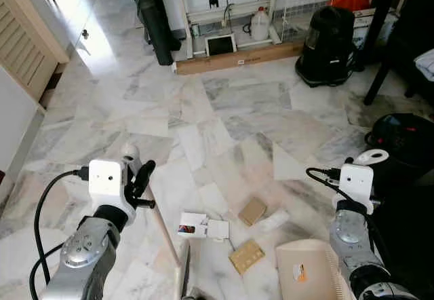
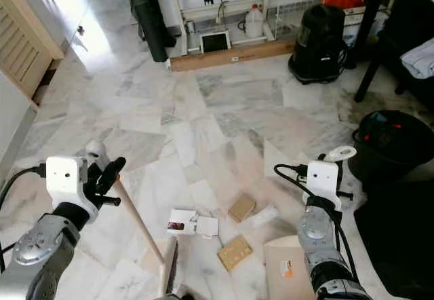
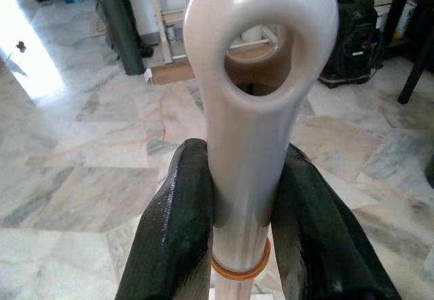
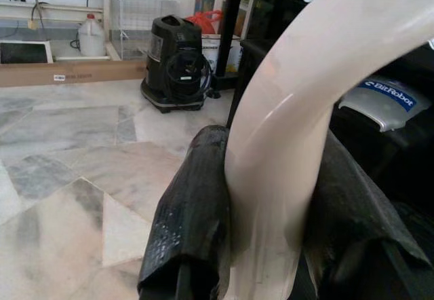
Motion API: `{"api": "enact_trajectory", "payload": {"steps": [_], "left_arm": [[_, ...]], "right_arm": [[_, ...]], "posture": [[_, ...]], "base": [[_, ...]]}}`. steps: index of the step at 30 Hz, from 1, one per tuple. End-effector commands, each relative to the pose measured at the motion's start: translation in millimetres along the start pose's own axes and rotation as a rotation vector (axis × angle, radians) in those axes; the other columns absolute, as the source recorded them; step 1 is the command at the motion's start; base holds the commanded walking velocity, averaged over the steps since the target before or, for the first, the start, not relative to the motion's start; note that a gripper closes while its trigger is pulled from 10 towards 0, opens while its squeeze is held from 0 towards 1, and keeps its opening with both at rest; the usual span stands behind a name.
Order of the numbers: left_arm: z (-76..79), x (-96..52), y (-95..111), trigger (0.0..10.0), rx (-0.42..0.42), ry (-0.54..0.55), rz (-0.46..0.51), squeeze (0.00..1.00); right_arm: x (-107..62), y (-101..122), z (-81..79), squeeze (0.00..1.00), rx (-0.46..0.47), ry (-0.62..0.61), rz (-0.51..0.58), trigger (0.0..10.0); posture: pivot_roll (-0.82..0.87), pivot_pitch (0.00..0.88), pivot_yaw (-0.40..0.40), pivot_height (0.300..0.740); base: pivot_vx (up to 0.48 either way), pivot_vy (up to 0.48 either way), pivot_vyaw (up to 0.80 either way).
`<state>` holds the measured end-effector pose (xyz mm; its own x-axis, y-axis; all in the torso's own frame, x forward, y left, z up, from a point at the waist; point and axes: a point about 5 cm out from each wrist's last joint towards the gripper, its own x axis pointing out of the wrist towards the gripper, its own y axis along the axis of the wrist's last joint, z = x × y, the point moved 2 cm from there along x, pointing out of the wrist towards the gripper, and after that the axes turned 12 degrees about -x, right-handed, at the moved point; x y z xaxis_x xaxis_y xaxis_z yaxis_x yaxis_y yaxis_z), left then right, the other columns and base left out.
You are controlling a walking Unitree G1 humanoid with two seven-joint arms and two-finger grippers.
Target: Sweep floor
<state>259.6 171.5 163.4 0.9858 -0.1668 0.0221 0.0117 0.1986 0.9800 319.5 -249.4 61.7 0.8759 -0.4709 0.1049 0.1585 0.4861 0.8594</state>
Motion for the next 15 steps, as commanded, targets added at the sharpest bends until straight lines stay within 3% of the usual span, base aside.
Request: {"api": "enact_trajectory", "payload": {"steps": [1,7,8,14,15], "left_arm": [[-1.4,-2.9,14.1,10.0,0.024,-0.003,0.037,0.0],[11.1,2.1,8.3,10.0,-0.059,-0.063,-0.019,0.0],[13.5,4.3,1.2,10.0,-0.111,-0.08,-0.056,0.0],[12.7,13.0,-6.8,10.0,-0.153,-0.087,-0.076,0.0],[11.8,20.6,-8.8,10.0,-0.164,-0.088,-0.076,0.0]], "right_arm": [[-10.7,-10.8,-11.5,0.0,-0.036,0.046,-0.045,10.0],[-13.3,-13.6,-14.0,0.0,-0.038,0.058,-0.056,10.0],[-14.4,-14.1,-15.2,0.0,-0.026,0.059,-0.063,10.0],[-18.1,-12.5,-22.5,0.0,-0.003,0.088,-0.061,10.0],[-20.2,-12.1,-25.8,0.0,0.013,0.103,-0.062,10.0]], "posture": [[0.21,0.165,0.159,0.74],[0.2,0.164,0.157,0.74],[0.19,0.166,0.156,0.74],[0.16,0.17,0.153,0.74],[0.15,0.171,0.144,0.74]], "base": [[0.0,0.0,0.0],[0.0,0.0,0.0],[0.0,0.0,0.0],[0.0,0.0,0.0],[0.0,0.0,0.0]]}}
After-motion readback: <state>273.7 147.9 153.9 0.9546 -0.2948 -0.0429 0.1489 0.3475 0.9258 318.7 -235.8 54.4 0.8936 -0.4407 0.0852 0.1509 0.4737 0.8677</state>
